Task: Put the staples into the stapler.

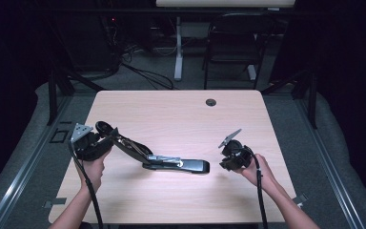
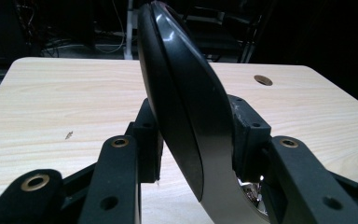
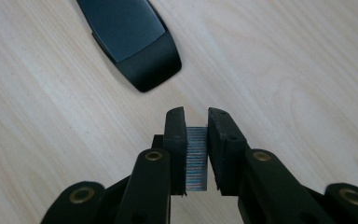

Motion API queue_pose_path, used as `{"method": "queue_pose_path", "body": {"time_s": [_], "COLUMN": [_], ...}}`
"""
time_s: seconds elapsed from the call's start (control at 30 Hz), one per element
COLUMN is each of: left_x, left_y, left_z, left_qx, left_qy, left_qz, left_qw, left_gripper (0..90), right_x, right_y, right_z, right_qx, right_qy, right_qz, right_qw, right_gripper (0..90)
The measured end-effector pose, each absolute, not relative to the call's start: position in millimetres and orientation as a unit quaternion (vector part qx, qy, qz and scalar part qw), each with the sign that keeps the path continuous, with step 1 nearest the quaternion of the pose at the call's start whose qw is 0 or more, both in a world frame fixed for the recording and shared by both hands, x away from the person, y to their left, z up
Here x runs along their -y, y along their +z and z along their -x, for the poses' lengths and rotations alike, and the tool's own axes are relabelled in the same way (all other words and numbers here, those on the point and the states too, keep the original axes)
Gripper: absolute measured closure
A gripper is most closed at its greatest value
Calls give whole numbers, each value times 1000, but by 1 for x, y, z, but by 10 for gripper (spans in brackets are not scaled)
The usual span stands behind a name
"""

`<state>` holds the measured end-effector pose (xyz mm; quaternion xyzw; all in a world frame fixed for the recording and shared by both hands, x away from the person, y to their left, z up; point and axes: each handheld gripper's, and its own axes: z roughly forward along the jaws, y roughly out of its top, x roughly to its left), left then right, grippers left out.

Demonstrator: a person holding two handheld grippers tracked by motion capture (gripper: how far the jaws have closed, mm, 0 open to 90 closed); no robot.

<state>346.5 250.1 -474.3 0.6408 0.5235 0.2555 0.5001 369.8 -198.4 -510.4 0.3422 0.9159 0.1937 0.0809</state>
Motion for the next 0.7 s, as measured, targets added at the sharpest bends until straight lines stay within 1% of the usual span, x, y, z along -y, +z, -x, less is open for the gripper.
{"method": "queue_pose_path", "body": {"time_s": [0.4, 0.43, 0.53, 0.57, 0.7], "left_x": [-251, -251, -251, -250, -251], "left_y": [-475, -475, -475, -475, -475], "left_z": [-346, -346, -346, -346, -346], "left_qx": [-524, -523, -523, -522, -521], "left_qy": [255, 255, 255, 256, 255], "left_qz": [-640, -641, -641, -641, -641], "left_qw": [501, 500, 501, 502, 502], "left_gripper": [609, 609, 609, 609, 609], "right_x": [187, 185, 181, 178, 174], "right_y": [-500, -494, -495, -496, -493], "right_z": [-387, -388, -390, -394, -398], "right_qx": [-914, -923, -918, -916, -916], "right_qy": [214, 175, 199, 222, 225], "right_qz": [-333, -328, -327, -323, -318], "right_qw": [91, 93, 99, 92, 97], "right_gripper": [785, 785, 785, 785, 785]}}
